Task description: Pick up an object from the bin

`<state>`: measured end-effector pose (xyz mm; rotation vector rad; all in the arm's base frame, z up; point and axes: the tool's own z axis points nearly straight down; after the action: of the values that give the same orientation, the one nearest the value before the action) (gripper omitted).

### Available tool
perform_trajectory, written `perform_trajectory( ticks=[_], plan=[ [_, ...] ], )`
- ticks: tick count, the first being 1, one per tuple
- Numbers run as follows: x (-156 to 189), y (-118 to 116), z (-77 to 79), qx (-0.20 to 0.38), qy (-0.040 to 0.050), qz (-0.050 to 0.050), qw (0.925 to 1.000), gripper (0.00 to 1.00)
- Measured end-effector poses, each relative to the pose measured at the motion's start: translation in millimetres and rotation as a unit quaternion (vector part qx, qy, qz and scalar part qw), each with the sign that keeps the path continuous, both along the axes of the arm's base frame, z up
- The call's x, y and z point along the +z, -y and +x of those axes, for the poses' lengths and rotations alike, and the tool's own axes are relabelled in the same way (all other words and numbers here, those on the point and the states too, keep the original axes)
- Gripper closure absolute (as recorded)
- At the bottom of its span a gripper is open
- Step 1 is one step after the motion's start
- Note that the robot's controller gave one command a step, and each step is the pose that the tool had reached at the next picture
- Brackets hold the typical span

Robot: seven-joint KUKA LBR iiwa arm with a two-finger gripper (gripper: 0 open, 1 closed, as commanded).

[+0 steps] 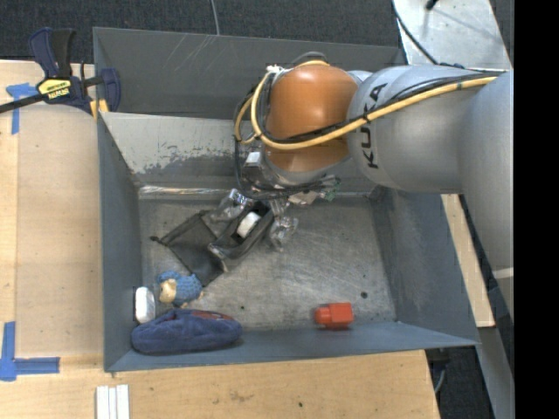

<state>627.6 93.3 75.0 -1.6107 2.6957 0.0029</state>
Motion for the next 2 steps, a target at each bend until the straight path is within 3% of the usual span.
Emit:
perform_trajectory(
  ticks=[1, 2],
  plan=[
    [1.5, -0.2, 0.5, -0.002, 0.0002, 0.0, 1.0, 0.0],
    [2.4, -0.9, 1.1, -0.002, 0.0007, 0.001, 1.0, 1.0]
  ],
)
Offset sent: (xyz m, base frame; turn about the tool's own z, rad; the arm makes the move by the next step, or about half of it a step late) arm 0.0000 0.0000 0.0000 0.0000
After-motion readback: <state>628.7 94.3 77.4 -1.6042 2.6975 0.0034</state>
